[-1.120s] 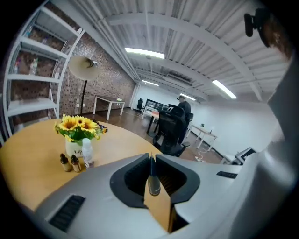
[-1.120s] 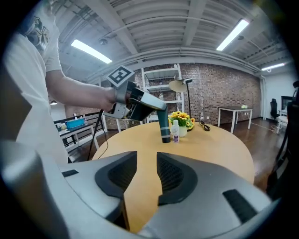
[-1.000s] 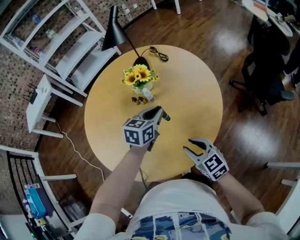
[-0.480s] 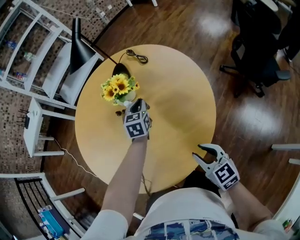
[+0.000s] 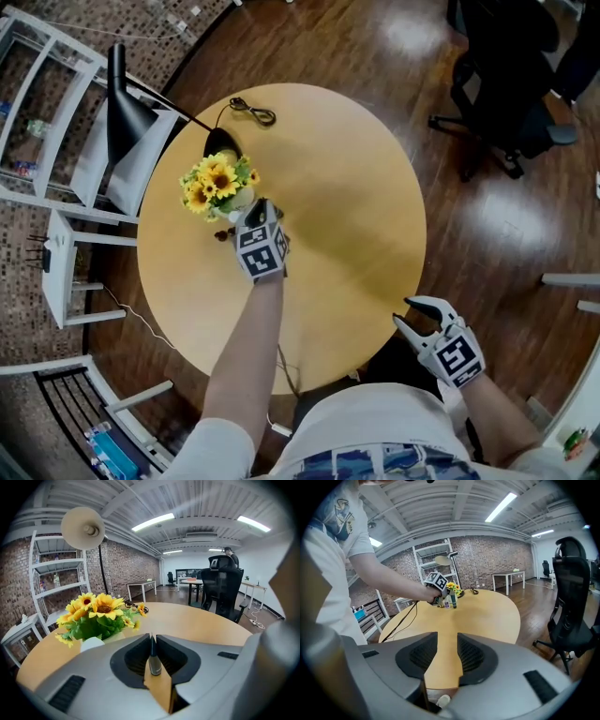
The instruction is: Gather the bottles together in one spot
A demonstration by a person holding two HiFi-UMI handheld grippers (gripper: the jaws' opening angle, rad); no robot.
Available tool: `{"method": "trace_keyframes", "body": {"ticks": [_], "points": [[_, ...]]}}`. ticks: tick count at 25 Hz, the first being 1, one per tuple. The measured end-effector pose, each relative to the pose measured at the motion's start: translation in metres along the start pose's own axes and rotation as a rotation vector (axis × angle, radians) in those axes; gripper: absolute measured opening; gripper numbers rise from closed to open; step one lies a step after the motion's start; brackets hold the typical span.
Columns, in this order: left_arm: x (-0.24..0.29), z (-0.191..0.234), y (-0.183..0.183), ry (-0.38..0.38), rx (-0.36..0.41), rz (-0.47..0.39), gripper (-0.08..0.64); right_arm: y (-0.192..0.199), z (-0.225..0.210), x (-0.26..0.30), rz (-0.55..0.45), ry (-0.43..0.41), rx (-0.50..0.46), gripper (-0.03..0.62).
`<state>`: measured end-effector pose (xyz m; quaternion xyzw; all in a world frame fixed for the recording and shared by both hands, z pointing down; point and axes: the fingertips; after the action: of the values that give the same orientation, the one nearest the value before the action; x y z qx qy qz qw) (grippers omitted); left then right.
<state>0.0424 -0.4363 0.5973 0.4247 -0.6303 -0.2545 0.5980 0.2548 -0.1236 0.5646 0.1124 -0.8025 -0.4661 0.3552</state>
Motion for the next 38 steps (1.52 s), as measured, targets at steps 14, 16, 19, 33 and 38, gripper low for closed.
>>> {"method": "trace_keyframes", "body": {"ticks": [14,16,19,33,38], "points": [[-0.02,0.008,-0.01,0.0,0.072,-0.058,0.12,-0.01,0.005,0.016,0.002,-0.013,-0.02,0.155],[-0.039,0.008,-0.019,0.006,0.075,-0.1,0.124,-0.011,0.009,0.02,0.002,-0.02,-0.036,0.155],[-0.082,0.009,-0.027,0.029,0.042,-0.151,0.124,-0.014,0.023,0.027,-0.002,-0.039,-0.075,0.155],[-0.378,0.073,0.101,0.156,-0.162,-0.079,0.137,-0.045,0.159,0.043,-0.031,-0.12,-0.205,0.16],[-0.453,0.105,0.165,0.128,-0.222,-0.039,0.163,-0.044,0.218,0.04,-0.045,-0.093,-0.231,0.161]]}}
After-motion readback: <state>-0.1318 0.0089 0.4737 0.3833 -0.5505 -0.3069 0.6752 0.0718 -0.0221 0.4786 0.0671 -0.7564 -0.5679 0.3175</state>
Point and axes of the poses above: the fingertips, and each gripper's own axes: x forward along the fingers, z to its left, y out of its underside, and after that the axes turned 8 degrees about -y, right-handed
